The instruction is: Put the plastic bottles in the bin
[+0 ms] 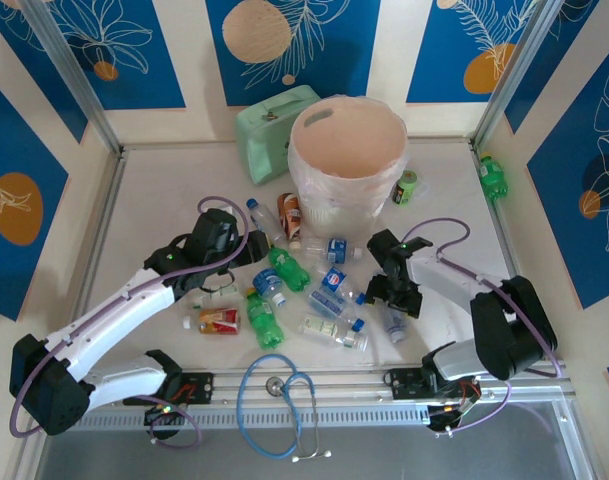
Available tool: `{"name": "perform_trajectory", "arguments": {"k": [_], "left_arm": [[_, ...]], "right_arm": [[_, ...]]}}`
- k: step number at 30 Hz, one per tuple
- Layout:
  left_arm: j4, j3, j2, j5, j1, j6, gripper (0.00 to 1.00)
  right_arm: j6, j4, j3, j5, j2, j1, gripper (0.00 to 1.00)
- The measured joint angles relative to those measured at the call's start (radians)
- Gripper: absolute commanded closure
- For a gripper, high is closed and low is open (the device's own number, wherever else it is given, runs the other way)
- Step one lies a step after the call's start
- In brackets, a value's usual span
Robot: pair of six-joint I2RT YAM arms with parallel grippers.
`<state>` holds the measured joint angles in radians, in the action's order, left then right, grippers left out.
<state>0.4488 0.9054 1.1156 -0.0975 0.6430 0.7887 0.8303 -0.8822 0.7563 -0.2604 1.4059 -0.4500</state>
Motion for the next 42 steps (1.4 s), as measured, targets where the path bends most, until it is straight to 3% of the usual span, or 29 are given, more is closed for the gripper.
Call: {"name": "perform_trajectory", "arguments": {"k": [10, 19, 24, 30, 42], "left_arm": [[-0.001, -0.006, 0.0, 0.002, -0.006, 0.001, 0.3], [-0.01, -0.011, 0.0, 0.003, -0.008, 0.019, 0.3], [-0.016, -0.011, 0.0, 0.003, -0.008, 0.019, 0.3], [-0.017, -0.011, 0.0, 0.003, -0.008, 0.018, 0.3], [-0.023, -0.011, 0.012, 0.003, -0.008, 0.018, 0.3]], "right_arm": [[-0.003, 0.008, -0.006, 0.012, 0.01, -0.002, 0.42], [-0.004, -0.105, 0.093, 0.002, -0.218, -0.031, 0.51], [-0.016, -0.195, 0.288, -0.012, -0.297, -0.031, 0.53], [-0.064, -0.245, 0.637, -0.018, -0.277, -0.014, 0.54], [-0.121, -0.172, 1.238, 0.084, 0.101, 0.084, 0.53]]}}
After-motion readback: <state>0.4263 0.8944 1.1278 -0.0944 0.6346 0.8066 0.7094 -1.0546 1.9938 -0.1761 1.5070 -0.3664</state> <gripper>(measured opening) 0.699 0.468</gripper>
